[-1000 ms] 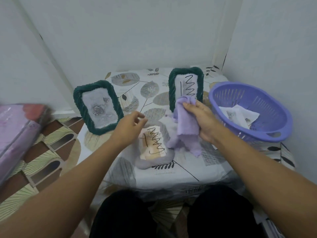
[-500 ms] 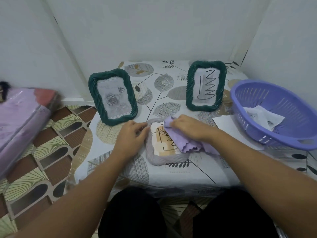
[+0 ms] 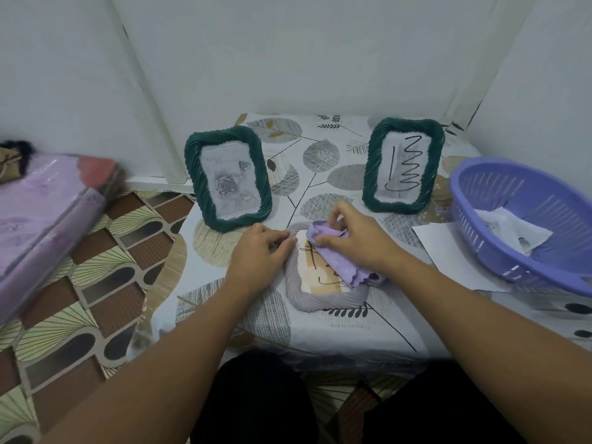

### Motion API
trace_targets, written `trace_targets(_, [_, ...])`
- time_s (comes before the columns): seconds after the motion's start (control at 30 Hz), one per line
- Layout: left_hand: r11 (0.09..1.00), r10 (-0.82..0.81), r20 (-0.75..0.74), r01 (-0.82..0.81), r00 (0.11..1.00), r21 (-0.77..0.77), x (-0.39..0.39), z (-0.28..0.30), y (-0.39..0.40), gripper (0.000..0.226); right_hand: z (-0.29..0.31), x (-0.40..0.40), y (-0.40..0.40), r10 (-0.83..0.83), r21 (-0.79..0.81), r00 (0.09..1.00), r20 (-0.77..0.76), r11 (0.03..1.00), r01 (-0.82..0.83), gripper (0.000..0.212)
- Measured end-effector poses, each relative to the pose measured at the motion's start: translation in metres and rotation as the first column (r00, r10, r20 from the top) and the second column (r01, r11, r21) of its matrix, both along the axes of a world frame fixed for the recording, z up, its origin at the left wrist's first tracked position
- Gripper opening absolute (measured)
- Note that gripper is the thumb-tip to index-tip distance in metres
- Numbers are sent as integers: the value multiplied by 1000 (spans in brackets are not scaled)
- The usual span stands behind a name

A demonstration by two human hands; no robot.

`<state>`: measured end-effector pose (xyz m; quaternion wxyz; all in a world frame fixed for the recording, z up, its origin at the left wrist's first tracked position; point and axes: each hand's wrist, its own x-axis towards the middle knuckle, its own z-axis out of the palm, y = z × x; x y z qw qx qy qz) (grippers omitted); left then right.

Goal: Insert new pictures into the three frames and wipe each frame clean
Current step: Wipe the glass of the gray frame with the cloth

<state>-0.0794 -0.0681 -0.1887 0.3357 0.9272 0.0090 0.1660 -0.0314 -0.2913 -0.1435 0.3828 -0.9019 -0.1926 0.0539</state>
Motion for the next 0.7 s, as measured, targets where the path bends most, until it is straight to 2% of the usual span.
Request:
trace_targets(0.1, [1000,-4,5,4,1000,-5,0,0,0,36,4,0,4,88,-70,995,40,994,-85,39])
trace_targets(0.2, [1000,-4,10,4,1000,13,0,0,0,36,7,4,8,171,-200,981,89,968,-151,27])
trace_targets(0.37, [1000,-14,-2,14,1000,-6,-1,1,0,38,-2,8,4,139,-149,983,124,982,-120,17])
trace_targets(0.7, [1000,-10,6,10,1000,16,0,0,0,32,-11,12,7,112,-137,978,173,987,-89,19])
